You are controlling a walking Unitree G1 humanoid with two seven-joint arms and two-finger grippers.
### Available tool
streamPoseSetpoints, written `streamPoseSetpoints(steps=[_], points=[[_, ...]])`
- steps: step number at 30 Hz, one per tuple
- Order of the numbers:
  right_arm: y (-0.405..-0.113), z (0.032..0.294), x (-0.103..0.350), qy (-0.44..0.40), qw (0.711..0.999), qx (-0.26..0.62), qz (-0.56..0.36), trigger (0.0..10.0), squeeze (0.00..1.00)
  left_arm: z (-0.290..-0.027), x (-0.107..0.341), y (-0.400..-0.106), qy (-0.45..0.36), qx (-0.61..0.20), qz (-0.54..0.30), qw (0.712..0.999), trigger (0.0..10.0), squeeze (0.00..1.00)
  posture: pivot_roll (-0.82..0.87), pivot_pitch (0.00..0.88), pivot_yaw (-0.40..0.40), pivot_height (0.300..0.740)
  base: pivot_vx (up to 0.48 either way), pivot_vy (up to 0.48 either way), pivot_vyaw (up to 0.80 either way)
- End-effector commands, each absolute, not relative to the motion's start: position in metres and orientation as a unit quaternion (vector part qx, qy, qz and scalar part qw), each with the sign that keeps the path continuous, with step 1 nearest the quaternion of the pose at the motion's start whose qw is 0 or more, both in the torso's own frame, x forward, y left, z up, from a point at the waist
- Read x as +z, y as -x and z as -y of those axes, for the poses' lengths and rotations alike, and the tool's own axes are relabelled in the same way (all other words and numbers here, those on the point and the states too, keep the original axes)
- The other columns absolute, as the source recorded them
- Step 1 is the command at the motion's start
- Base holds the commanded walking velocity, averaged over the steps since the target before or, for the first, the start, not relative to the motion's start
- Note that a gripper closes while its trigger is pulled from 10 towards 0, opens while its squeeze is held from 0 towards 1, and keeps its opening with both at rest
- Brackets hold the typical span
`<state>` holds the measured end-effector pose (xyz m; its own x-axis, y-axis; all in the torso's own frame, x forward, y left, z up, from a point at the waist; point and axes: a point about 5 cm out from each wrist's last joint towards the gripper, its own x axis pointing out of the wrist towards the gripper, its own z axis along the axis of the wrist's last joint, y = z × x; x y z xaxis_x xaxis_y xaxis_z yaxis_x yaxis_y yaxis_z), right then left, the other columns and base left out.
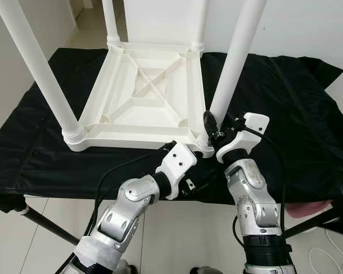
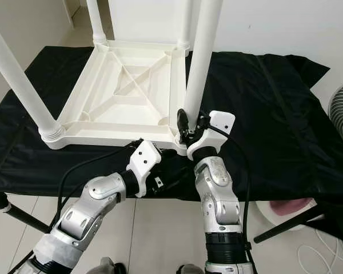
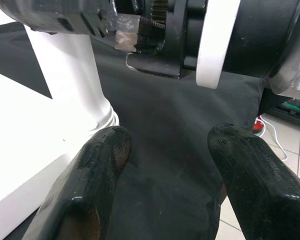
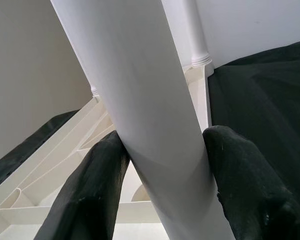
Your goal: Building children table
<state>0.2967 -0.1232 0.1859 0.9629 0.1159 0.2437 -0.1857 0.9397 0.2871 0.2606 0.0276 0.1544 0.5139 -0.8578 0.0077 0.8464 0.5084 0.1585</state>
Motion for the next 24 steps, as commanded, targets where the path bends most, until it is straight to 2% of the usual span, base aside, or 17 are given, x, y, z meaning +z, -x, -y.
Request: streamPoseSetpoints(steps=[1,7,8,9,11,13,14,22,23,24], points=[[-0.293,0.126,0.18,-0.172,0.978,0.065,0.1,10.0,0.0,-0.028,0.153,-0.258,-0.069,-0.5,0.036,0.863,10.0,0.0,-0.13,0.074,0.048,0.74,0.0,0.0,0.0],[-0.293,0.124,0.179,-0.172,0.978,0.07,0.098,10.0,0.0,-0.028,0.153,-0.257,-0.066,-0.499,0.034,0.864,10.0,0.0,-0.12,0.074,0.042,0.74,0.0,0.0,0.0],[-0.293,0.124,0.18,-0.148,0.981,0.074,0.1,10.0,0.0,-0.028,0.153,-0.257,-0.066,-0.496,0.033,0.865,10.0,0.0,-0.11,0.074,0.037,0.74,0.0,0.0,0.0],[-0.295,0.124,0.18,-0.088,0.989,0.07,0.1,10.0,0.0,-0.029,0.153,-0.258,-0.066,-0.493,0.034,0.867,10.0,0.0,-0.11,0.073,0.031,0.74,0.0,0.0,0.0],[-0.295,0.124,0.18,-0.088,0.989,0.07,0.1,10.0,0.0,-0.029,0.153,-0.258,-0.066,-0.493,0.034,0.867,10.0,0.0,-0.11,0.073,0.031,0.74,0.0,0.0,0.0],[-0.298,0.123,0.178,0.0,0.992,0.066,0.103,10.0,0.0,-0.029,0.153,-0.258,-0.066,-0.49,0.035,0.869,10.0,0.0,-0.11,0.073,0.022,0.74,0.0,0.0,0.0],[-0.3,0.123,0.177,0.017,0.992,0.065,0.104,10.0,0.0,-0.029,0.153,-0.258,-0.065,-0.487,0.036,0.87,10.0,0.0,-0.1,0.072,0.015,0.74,0.0,0.0,0.0],[-0.313,0.122,0.178,0.035,0.992,0.056,0.112,10.0,0.0,-0.027,0.153,-0.258,-0.062,-0.483,0.038,0.872,10.0,0.0,-0.1,0.071,0.01,0.74,0.0,0.0,0.0],[-0.316,0.12,0.179,0.03,0.992,0.058,0.111,10.0,1.0,-0.027,0.153,-0.258,-0.062,-0.483,0.038,0.873,10.0,0.0,-0.1,0.072,0.007,0.74,0.0,0.0,0.0],[-0.316,0.12,0.179,0.03,0.992,0.058,0.111,10.0,1.0,-0.027,0.153,-0.258,-0.062,-0.483,0.038,0.873,10.0,0.0,-0.1,0.072,0.007,0.74,0.0,0.0,0.0]])
